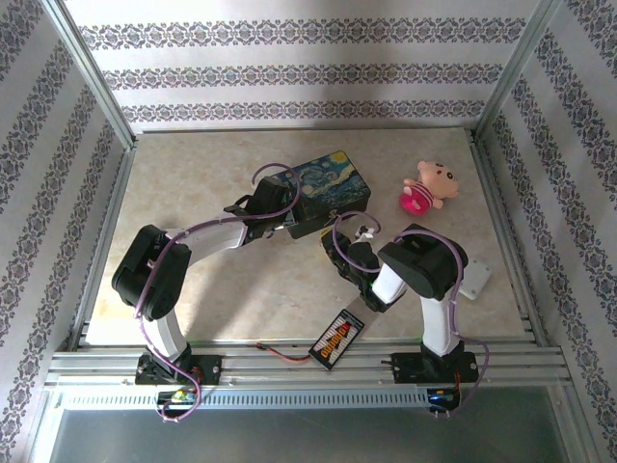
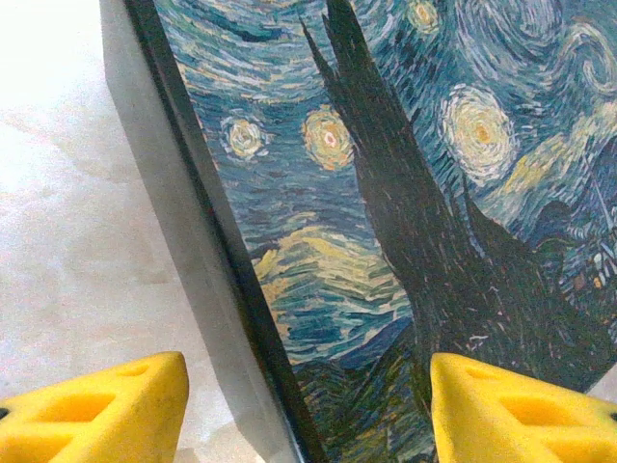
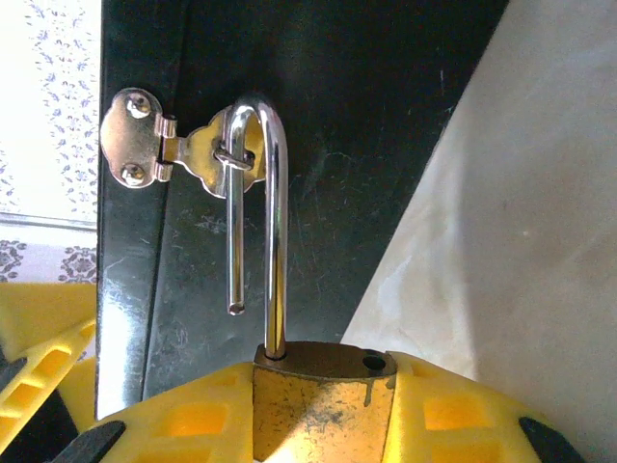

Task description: Unlock a padlock with a key

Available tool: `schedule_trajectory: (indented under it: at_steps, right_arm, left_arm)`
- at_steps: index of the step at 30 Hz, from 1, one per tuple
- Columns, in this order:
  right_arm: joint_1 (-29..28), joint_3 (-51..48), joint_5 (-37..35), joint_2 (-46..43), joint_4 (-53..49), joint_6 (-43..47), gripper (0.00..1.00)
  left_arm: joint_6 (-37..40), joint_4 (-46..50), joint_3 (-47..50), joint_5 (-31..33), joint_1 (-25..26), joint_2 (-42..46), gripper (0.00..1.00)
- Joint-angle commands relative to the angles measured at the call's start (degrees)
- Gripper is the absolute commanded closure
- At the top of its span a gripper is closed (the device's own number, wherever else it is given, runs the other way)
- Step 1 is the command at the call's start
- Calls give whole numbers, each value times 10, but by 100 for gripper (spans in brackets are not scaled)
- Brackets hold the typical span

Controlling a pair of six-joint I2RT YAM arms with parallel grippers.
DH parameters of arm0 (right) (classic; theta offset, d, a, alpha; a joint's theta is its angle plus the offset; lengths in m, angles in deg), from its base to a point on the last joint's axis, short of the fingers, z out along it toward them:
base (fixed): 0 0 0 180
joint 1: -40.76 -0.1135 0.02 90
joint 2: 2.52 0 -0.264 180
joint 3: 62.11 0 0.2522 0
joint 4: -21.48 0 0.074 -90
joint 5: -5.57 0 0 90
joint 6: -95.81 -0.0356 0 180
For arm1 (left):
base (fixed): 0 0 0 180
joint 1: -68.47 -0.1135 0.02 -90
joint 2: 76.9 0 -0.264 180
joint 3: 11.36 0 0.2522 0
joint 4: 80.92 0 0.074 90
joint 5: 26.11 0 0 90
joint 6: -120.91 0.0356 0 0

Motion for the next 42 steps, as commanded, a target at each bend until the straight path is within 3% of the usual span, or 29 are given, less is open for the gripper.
schedule_trajectory:
  at_steps: [1, 9, 14, 18, 21, 24, 29, 38, 42]
  right_arm:
    - [34, -9, -92, -14, 7, 3, 100]
    - [65, -18, -10, -20, -58, 9, 100]
    - [75, -36, -2, -52, -143, 14, 100]
    - [97, -12, 31, -103, -291, 50, 100]
    - [104, 37, 38, -153, -456, 102, 100]
    - [114, 74, 55, -171, -534, 148, 100]
    - [138, 104, 91, -168, -563, 185, 100]
    - [183, 129, 145, -162, -526, 196, 100]
    - [196, 158, 178, -164, -566, 223, 100]
  left_arm:
    - [9, 83, 29, 25, -2, -15, 36]
    - [9, 73, 34, 4, -2, -23, 42]
    - [9, 74, 33, -8, -2, -30, 42]
    - [5, 70, 37, -11, -1, -28, 42]
    - [5, 69, 37, -11, -2, -26, 42]
    - [5, 69, 34, -13, -1, -28, 42]
    - [7, 74, 28, -15, -1, -27, 42]
    - [7, 77, 32, -10, -2, -18, 46]
    - [11, 72, 30, -5, -2, 7, 45]
